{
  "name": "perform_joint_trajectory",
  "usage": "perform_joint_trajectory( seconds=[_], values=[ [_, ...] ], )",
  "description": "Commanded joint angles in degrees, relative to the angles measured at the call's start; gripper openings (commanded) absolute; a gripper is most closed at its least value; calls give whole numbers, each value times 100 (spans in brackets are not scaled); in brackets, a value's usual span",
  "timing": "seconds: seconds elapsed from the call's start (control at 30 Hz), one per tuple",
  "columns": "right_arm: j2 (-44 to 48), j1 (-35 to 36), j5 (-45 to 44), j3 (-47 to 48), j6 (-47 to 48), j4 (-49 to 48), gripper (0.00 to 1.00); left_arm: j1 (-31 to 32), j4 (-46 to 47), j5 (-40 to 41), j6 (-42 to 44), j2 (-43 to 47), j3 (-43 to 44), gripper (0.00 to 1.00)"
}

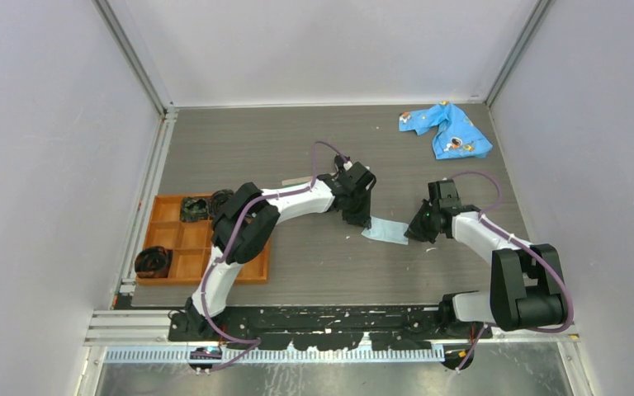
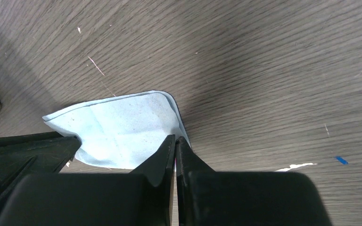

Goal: Organize the sunglasses
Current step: Pick up the glasses cleaning cloth from the center of the board.

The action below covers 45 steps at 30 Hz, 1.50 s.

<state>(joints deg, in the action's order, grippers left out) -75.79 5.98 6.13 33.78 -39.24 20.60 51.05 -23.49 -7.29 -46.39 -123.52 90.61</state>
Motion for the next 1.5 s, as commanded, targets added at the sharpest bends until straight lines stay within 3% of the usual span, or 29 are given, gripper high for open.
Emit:
perform_joint_trajectory(
  seconds=[0.0,0.1,0.23,0.37,0.5,0.6,0.9,1.47],
  values=[
    [37,-16,4,-64,-31,-152,4,11,-56,31,-10,-100,39,15],
    [14,-17,23,-60,-36,-163,1,11,-125,-3,7,-119,102,1],
    [146,-15,-85,-25,-37,-38,2,11,-164,43,40,-14,115,1],
    [544,-11,-492,9,-23,200,32,11,-246,96,113,39,136,0],
    [435,-16,-289,115,132,291,38,-28,-437,-191,406,-1,301,0],
    [300,-10,137,67,262,137,38,-100,-810,-598,749,-95,579,0],
    [97,-17,673,-106,249,-51,38,-130,-927,-413,907,84,378,0],
    [-503,-10,513,133,261,-13,33,-130,-987,-326,992,74,389,0]
  ],
)
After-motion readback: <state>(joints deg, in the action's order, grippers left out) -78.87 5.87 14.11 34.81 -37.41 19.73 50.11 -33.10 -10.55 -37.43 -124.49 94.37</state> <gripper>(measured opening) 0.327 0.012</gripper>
